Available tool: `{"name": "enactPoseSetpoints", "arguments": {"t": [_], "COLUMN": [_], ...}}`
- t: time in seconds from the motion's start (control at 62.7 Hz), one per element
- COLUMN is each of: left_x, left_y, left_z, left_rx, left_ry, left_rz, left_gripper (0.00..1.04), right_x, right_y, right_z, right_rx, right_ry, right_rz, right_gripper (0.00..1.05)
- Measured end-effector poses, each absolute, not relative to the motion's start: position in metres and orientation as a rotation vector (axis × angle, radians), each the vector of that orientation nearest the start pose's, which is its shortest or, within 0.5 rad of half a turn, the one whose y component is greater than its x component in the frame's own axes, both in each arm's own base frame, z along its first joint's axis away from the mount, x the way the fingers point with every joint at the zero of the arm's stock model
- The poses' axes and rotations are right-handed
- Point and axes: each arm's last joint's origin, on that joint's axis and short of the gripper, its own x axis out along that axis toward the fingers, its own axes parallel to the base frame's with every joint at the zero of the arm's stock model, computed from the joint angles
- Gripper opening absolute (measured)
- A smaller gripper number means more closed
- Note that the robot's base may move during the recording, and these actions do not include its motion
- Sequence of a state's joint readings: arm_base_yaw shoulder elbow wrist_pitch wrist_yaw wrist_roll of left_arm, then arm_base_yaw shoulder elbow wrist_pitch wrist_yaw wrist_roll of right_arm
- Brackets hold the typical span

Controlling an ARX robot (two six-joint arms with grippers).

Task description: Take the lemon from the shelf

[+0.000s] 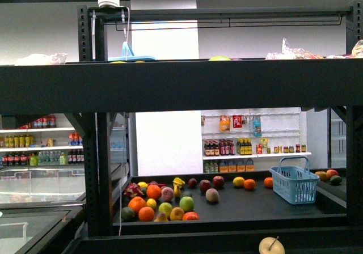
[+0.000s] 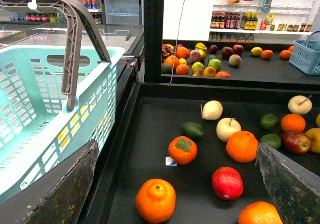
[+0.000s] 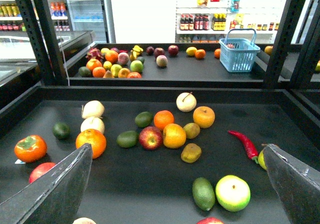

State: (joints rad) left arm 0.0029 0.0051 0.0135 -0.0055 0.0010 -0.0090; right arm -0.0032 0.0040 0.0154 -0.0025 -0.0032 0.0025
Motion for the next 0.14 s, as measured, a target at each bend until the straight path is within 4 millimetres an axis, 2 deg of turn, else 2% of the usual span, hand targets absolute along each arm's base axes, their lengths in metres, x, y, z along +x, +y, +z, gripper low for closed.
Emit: {"name": "enactPoseSetpoints", "arguments": {"t": [0.143], "left_x": [0.0972], "left_y": [0.0003], "left_z": [0.1672], "left_rx": [-0.009], "left_ry": [-0.003], "left_rz": [0.002], "left_gripper": [0.97], "right_x": [0.097], "right_y": [-0.0002], "right_z": [0.1682], "right_rx": [0.002], "right_ry": [-0.009], "right_rz": [0.0], "right_gripper": [1.02]}}
